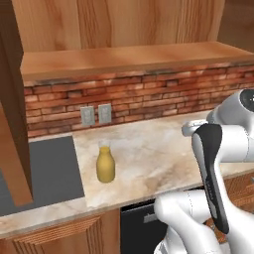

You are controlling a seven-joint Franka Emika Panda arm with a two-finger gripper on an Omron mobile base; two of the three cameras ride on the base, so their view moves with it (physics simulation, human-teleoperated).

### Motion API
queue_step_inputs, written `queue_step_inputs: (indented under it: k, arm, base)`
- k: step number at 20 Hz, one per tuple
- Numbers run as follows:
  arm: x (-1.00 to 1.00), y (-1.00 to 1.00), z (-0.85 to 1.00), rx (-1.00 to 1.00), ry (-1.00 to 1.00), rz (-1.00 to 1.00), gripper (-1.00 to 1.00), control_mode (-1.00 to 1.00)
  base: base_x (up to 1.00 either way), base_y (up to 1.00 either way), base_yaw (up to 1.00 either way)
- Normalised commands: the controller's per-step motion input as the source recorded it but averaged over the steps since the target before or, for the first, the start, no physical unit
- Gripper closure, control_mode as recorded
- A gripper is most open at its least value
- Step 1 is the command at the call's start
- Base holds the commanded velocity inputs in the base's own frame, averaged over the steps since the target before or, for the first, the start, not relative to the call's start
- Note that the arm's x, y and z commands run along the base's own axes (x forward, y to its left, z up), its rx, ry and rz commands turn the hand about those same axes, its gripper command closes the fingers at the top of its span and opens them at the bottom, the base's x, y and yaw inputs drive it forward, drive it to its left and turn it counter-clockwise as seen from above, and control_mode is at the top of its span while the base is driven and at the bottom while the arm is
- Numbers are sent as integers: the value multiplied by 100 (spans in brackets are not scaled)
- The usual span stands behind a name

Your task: There is a tray on the dining counter. Grab the cup, mug, and pitcher and place them on the tray. The pitcher may be placed next to the tray if it cannot fit the tray.

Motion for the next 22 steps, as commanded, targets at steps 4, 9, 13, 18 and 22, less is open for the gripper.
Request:
queue_step_inputs:
  k: [4, 9, 13, 18, 22]
  arm:
    - [0, 0, 0, 0, 0, 0, -100, 100]
    - [0, 0, 0, 0, 0, 0, -100, 100]
    - [0, 0, 0, 0, 0, 0, -100, 100]
    - [0, 0, 0, 0, 0, 0, -100, 100]
    - [4, 43, 0, 0, 8, 9, -100, -100]
  base:
    - [18, 7, 25]
    - [11, 9, 28]
    - [6, 23, 20]
    - [0, 44, 13]
    - [1, 12, 3]
